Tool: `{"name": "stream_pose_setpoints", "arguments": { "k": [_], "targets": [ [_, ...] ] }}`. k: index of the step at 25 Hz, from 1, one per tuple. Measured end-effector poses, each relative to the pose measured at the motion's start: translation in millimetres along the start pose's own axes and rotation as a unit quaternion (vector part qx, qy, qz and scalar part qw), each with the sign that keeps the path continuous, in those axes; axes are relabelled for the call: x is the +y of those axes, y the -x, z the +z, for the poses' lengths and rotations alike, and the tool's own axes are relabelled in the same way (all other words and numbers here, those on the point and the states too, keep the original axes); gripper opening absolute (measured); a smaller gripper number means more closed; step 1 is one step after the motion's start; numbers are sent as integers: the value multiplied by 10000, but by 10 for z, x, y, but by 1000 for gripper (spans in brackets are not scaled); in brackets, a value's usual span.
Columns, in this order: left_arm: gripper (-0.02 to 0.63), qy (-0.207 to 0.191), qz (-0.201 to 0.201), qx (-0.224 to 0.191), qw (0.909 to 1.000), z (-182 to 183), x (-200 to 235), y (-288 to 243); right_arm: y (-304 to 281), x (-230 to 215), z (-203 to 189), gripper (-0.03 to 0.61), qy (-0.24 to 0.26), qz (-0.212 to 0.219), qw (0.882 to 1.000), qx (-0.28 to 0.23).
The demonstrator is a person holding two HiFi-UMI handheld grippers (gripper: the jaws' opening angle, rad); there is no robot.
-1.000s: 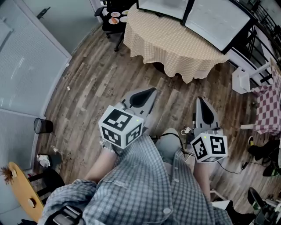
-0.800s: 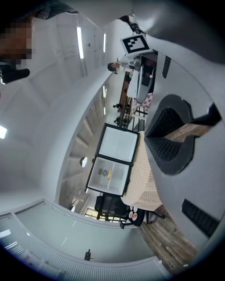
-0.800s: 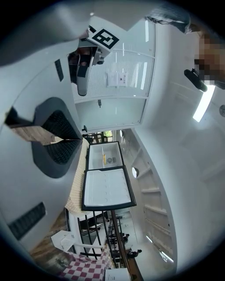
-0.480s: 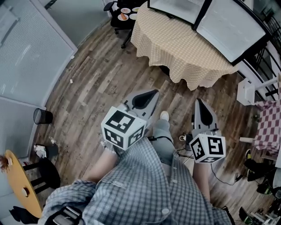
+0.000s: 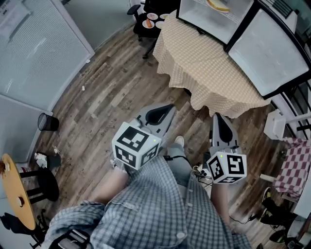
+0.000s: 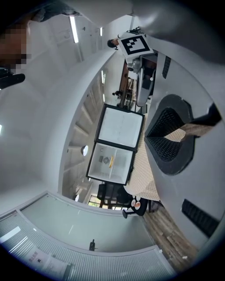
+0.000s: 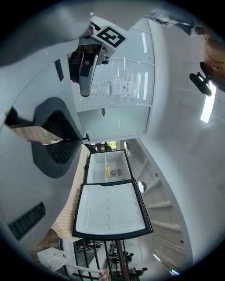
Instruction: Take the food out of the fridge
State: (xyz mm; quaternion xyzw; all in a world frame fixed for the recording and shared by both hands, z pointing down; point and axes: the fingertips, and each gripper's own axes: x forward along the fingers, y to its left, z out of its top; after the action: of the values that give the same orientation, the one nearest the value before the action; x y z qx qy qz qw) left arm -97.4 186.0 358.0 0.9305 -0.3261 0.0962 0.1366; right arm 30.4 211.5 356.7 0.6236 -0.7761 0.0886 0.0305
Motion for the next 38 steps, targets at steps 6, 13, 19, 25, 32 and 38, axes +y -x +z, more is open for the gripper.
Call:
{"name": "stream_pose_setpoints", "arguments": {
  "k": [6,13,19,25,32,38],
  "targets": [
    [6,62,308,-46,9995,171,169,-432,-424,-396,67,9,36,259,9996,100],
    [6,253,708,-56,9972,353,501,-830,-1045,-618,233,9,475,636,9966,218],
    [6,531,814,-262,9949,625,610,-1250,-1402,-933,408,9,321,854,9956,197],
    [6,419,986,-376,9935,811,679,-1462,-1657,-1116,541,9,372,1037,9938,136],
    [6,379,1194,-545,9906,952,713,-1614,-1833,-1294,647,9,514,1196,9915,11],
    [6,284,1393,-595,9881,981,746,-1579,-1950,-1288,617,9,533,1326,9897,16]
  ]
}}
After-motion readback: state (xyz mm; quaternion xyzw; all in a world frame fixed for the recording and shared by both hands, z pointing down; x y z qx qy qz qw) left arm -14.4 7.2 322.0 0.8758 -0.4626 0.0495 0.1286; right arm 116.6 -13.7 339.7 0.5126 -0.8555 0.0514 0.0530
